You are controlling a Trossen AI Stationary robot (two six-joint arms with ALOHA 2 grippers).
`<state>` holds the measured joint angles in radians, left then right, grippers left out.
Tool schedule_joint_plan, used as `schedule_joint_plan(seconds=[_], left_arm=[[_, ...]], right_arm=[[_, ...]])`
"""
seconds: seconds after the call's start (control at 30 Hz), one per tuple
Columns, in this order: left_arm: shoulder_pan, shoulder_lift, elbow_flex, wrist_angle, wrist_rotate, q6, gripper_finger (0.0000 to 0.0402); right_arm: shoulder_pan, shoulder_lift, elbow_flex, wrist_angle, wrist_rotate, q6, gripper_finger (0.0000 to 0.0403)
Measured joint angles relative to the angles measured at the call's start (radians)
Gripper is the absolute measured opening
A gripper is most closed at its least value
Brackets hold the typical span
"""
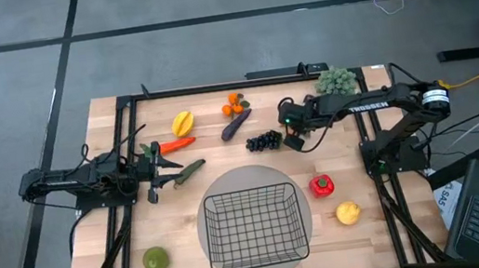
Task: Build produce basket
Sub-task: Put the bottom tangerines into the black wire basket
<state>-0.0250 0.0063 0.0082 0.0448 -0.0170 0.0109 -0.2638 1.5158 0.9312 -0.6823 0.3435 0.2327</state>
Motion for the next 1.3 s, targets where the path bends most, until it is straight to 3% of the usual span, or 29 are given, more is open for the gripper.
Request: schedule_joint_plan(seconds=[0.23,0.6,0.97,1.3], left_arm=[[0.000,0.000,0.000,0.000,0.000,0.000,0.0112],[0.000,0.000,0.000,0.000,0.000,0.000,0.0112],[0.000,0.000,0.000,0.000,0.000,0.000,0.0112],[0.000,0.000,0.000,0.000,0.000,0.000,0.0112]], right_arm=[[0.061,0.000,0.145,-0.122,0.022,-0.031,0.0000],[0.243,-0.001,0.376,-0.038,-0.037,-0.242,0.0000],[0.321,-0.001,0.444,0.310,-0.425,-0.346,0.0000],[0.403,-0.001,0.444,0.292,-0.452,-0.341,0.0000]])
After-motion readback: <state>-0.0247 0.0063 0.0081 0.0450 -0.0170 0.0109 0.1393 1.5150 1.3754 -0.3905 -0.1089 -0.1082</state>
